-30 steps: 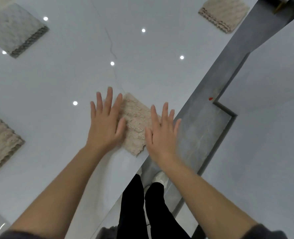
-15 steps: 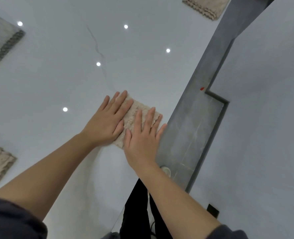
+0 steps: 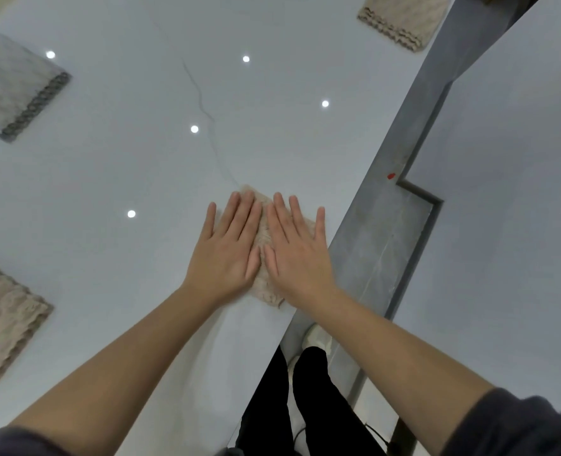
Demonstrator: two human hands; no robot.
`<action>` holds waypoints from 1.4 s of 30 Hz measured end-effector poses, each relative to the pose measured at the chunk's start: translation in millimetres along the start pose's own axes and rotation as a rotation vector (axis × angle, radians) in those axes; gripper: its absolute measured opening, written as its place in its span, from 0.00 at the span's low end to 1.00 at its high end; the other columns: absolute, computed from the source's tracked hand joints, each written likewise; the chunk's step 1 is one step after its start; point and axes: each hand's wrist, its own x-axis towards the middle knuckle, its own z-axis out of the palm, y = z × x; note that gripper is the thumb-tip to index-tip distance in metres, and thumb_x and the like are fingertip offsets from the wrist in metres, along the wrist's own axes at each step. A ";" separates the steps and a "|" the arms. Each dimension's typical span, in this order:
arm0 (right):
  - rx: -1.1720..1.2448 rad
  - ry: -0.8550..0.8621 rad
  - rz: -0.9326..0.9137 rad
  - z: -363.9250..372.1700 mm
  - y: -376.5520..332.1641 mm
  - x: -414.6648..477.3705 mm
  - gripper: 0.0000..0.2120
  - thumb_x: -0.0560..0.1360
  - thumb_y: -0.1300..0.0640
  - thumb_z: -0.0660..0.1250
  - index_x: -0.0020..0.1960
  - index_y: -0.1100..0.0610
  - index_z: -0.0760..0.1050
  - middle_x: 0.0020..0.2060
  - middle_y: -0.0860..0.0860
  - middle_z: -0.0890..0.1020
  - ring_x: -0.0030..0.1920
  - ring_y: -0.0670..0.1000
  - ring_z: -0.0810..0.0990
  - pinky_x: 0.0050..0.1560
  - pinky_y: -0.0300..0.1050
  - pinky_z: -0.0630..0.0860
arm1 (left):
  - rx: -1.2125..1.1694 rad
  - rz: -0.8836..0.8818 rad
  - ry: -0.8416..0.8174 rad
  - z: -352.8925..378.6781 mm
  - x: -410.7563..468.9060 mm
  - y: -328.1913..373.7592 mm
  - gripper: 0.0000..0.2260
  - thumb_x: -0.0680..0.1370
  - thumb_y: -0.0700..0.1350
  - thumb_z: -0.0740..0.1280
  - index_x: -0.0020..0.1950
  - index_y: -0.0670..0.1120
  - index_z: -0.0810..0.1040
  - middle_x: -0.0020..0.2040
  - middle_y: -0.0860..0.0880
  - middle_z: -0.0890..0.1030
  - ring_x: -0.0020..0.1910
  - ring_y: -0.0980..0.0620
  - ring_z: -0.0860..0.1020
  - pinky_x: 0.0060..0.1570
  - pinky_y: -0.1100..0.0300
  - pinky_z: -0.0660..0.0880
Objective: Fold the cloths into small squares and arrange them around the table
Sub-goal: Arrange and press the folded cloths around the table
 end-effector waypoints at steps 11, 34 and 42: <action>0.082 -0.086 -0.135 -28.3 57.8 -0.9 0.29 0.81 0.45 0.45 0.79 0.55 0.53 0.79 0.55 0.55 0.78 0.57 0.52 0.74 0.68 0.52 | -0.120 -0.064 0.041 -35.0 21.0 31.3 0.28 0.80 0.52 0.48 0.79 0.45 0.53 0.80 0.44 0.51 0.79 0.45 0.47 0.75 0.41 0.44; 0.283 -0.131 0.037 -106.6 363.6 122.5 0.28 0.83 0.50 0.50 0.80 0.55 0.47 0.79 0.51 0.42 0.79 0.52 0.39 0.77 0.57 0.44 | -0.387 -0.277 0.001 -59.2 298.3 209.3 0.26 0.80 0.53 0.47 0.77 0.47 0.58 0.80 0.47 0.47 0.79 0.48 0.43 0.76 0.43 0.45; 0.277 -0.131 -0.015 -130.7 419.4 198.7 0.28 0.83 0.50 0.51 0.80 0.54 0.47 0.80 0.50 0.43 0.79 0.52 0.41 0.77 0.59 0.44 | -0.404 -0.301 0.073 -69.6 386.8 199.3 0.22 0.83 0.48 0.53 0.77 0.46 0.60 0.80 0.47 0.50 0.79 0.48 0.44 0.76 0.44 0.44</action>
